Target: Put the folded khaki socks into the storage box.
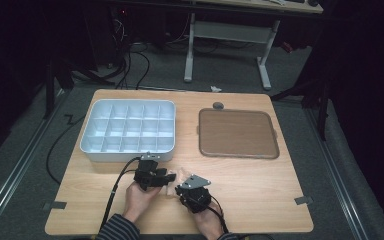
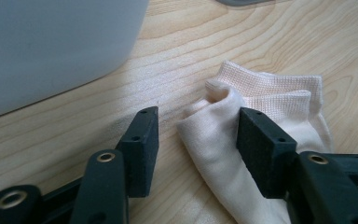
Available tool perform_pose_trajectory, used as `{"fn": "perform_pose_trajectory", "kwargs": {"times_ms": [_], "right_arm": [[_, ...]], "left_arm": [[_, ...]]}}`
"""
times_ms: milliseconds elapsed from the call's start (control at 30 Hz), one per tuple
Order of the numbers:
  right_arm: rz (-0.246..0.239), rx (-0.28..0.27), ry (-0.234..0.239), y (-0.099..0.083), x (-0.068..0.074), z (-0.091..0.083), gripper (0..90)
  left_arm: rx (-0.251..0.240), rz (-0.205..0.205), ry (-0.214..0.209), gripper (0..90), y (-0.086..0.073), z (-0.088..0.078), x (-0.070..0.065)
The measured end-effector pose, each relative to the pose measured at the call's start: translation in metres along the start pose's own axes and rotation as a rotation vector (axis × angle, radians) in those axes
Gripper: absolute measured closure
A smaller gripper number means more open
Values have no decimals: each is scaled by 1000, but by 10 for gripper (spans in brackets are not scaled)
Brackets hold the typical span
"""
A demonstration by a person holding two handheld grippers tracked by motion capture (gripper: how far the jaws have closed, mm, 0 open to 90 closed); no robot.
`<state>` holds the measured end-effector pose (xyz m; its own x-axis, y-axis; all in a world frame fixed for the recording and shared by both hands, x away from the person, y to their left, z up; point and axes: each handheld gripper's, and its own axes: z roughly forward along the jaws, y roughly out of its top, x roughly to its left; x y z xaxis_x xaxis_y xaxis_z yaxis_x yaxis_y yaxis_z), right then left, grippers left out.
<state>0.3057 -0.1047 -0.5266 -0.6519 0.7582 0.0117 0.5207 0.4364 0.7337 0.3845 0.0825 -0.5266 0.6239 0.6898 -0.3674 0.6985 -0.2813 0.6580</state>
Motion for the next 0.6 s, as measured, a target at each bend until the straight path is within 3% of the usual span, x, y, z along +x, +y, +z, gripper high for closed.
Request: {"fn": "perform_pose_trajectory", "kwargs": {"times_ms": [400, 600], "right_arm": [[-2, -7, 3, -2, 0, 0, 848], [0, -12, 4, -3, 1, -1, 853]], "left_arm": [[20, 57, 13, 693, -2, 1, -5], [29, 58, 10, 763, -3, 0, -7]]}}
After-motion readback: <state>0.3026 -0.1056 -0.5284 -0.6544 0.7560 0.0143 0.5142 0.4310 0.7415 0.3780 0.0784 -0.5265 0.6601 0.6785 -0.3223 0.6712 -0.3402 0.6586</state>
